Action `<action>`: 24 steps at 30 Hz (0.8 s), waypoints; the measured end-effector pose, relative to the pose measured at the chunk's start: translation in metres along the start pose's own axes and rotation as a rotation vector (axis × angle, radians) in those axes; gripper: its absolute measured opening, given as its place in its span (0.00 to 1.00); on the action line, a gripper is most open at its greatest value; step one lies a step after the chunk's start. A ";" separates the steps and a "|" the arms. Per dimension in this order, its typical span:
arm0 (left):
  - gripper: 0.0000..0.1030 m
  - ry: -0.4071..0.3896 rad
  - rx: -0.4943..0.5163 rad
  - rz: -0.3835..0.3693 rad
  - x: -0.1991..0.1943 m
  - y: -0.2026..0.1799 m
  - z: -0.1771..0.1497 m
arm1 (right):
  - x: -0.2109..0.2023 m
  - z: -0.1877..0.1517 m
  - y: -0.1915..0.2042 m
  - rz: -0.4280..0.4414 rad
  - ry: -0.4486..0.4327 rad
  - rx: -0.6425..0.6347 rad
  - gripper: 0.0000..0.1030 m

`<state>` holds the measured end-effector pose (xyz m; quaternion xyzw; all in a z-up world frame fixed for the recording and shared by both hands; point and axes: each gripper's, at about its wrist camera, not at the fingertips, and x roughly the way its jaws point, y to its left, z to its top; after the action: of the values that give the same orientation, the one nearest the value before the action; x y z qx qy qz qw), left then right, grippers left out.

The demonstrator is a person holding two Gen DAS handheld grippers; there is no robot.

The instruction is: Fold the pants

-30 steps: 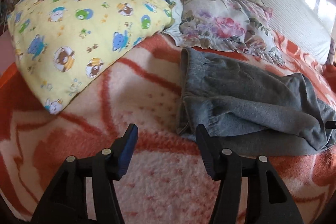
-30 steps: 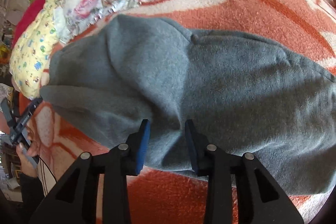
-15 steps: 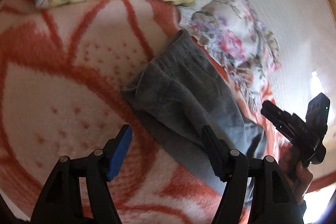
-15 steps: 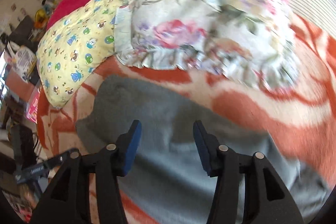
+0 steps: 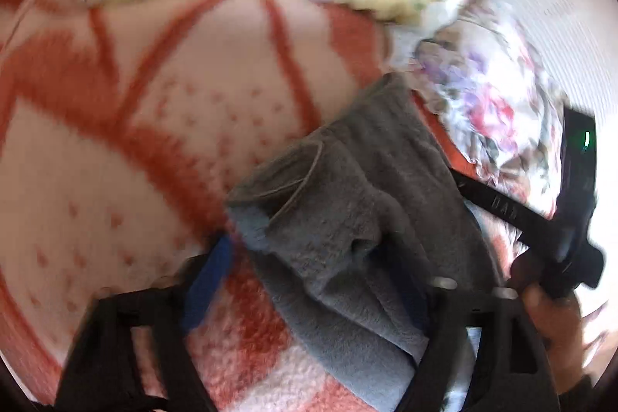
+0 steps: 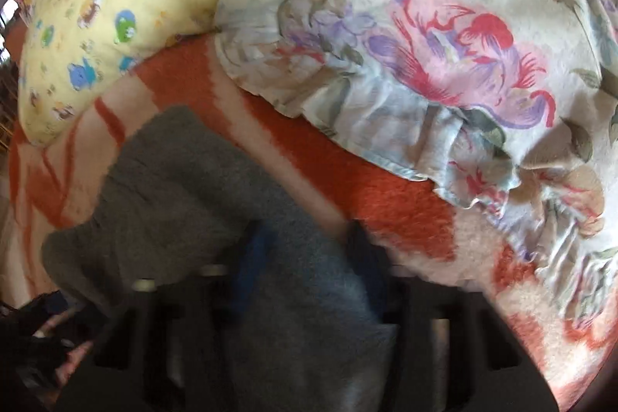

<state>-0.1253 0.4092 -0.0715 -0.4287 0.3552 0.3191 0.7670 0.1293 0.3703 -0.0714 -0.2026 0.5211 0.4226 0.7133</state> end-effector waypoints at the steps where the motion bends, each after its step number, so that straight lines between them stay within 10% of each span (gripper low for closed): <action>1: 0.17 0.031 -0.005 -0.049 0.002 0.002 0.001 | -0.005 0.002 -0.002 0.030 0.001 0.039 0.03; 7: 0.14 -0.075 0.009 -0.295 -0.080 0.021 0.012 | -0.042 0.021 0.006 0.062 -0.133 0.085 0.03; 14: 0.20 0.033 0.139 -0.035 -0.038 0.037 0.018 | 0.004 0.020 0.016 0.080 -0.037 0.197 0.08; 17: 0.31 0.058 0.135 -0.082 -0.041 0.064 0.010 | -0.021 -0.003 -0.009 0.192 -0.064 0.317 0.13; 24: 0.39 -0.061 0.297 -0.109 -0.108 0.042 -0.017 | -0.139 -0.088 -0.092 0.150 -0.250 0.441 0.14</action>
<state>-0.2220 0.3922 -0.0080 -0.3194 0.3513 0.2335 0.8486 0.1401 0.1997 0.0084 0.0505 0.5219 0.3722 0.7659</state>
